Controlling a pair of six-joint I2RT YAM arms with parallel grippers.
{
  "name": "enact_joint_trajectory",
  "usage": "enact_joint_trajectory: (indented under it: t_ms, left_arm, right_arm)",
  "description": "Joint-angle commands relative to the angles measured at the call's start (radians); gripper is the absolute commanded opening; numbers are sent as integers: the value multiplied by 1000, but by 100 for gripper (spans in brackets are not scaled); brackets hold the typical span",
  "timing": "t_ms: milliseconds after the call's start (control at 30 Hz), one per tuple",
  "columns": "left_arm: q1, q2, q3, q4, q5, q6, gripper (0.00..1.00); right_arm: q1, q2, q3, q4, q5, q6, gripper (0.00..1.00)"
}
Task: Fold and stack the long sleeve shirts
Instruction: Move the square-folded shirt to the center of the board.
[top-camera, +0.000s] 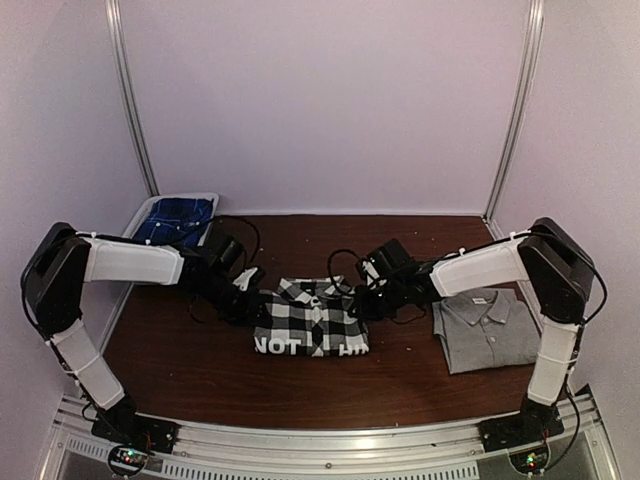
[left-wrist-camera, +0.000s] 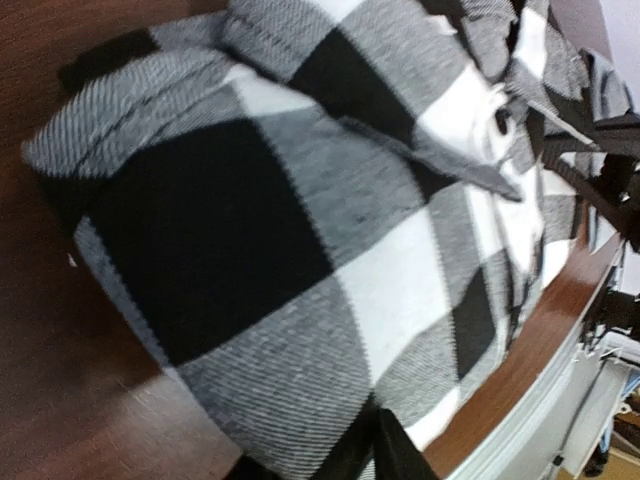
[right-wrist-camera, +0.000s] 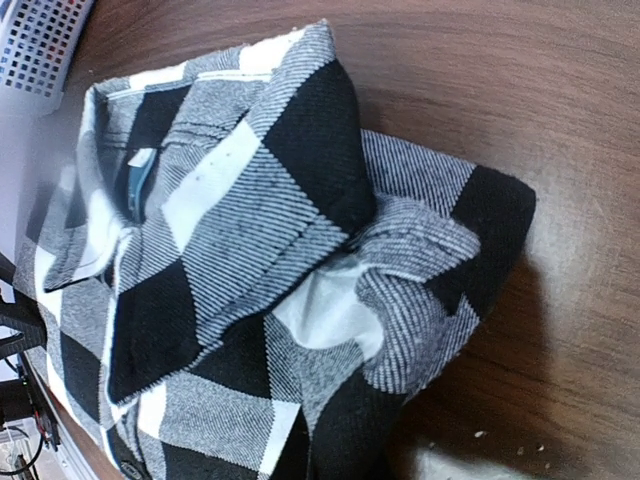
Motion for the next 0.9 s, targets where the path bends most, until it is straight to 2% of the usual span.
enact_joint_trajectory:
  t_ms: [0, 100, 267, 500, 700, 867]
  left_arm:
    - [11, 50, -12, 23, -86, 2, 37]
    - [26, 37, -4, 9, -133, 11, 40]
    - [29, -40, 46, -59, -209, 35, 40]
    - [-31, -132, 59, -55, -94, 18, 30]
    - [-85, -73, -20, 90, -14, -48, 24]
    - [-98, -16, -95, 192, 32, -89, 20]
  right_arm:
    - [-28, 10, -19, -6, 16, -19, 9]
    - [-27, -19, -22, -28, 36, -25, 23]
    - [-20, -100, -22, -101, 119, -36, 33]
    - [57, -174, -3, -151, 177, -21, 32]
    - [129, -151, -17, -125, 151, 18, 26]
    - [144, -144, -106, -70, 117, 65, 23]
